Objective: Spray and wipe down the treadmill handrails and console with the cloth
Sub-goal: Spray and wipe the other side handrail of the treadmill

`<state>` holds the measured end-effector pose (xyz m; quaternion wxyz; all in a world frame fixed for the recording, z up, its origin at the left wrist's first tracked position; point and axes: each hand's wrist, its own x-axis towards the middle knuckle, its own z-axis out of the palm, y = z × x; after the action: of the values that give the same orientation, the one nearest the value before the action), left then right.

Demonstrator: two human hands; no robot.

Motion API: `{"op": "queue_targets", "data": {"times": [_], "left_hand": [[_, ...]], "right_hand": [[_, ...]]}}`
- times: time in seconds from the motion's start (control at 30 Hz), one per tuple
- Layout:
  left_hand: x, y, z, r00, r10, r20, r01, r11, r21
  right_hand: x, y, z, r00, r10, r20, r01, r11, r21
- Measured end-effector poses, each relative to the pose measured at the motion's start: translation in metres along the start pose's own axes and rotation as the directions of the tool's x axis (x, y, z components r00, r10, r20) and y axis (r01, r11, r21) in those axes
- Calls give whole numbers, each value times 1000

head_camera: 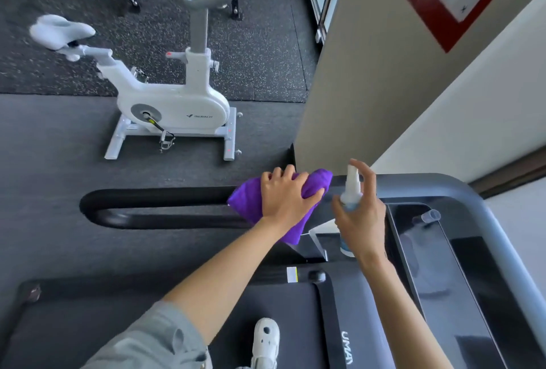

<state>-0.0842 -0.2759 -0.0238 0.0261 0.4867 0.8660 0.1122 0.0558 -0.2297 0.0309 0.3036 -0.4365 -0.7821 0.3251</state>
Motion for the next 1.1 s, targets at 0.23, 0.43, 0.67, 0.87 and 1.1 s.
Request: {"op": "queue_targets", "data": {"times": [0.23, 0.43, 0.67, 0.87, 1.1], "left_hand": [[-7, -62, -13, 1000, 8, 2, -8, 999, 31], [-25, -103, -25, 973, -186, -139, 196, 979, 61], [-16, -15, 1, 989, 22, -146, -18, 999, 28], [-34, -121, -25, 988, -2, -155, 13, 998, 66], [-78, -255, -50, 948, -192, -255, 221, 971, 94]], "right_hand": [[8, -9, 8, 999, -30, 15, 29, 999, 37], [0, -3, 7, 999, -48, 1, 48, 998, 26], [-10, -11, 15, 997, -66, 26, 67, 998, -21], [-10, -33, 35, 990, -128, 66, 128, 992, 4], [-25, -63, 73, 979, -150, 140, 144, 988, 48]]}}
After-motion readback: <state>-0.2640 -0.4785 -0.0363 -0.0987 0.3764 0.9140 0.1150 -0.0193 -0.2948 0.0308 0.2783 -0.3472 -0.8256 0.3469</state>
